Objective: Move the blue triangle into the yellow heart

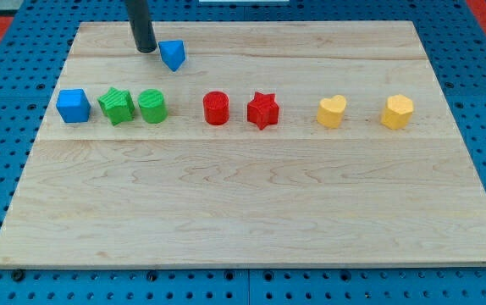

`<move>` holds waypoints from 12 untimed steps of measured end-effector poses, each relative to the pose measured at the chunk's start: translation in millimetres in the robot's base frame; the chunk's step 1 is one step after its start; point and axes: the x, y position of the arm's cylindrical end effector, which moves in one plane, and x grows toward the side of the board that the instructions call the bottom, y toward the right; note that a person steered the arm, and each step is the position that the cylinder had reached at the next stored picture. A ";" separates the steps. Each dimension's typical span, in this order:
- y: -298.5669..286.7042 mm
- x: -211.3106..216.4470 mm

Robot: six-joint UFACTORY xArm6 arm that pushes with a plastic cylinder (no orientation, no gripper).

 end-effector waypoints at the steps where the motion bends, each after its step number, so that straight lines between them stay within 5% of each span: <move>1: 39.7 29.0; 3: 54.4 46.9; 5: 155.4 46.3; 7: 160.3 0.8; 12: 266.8 83.7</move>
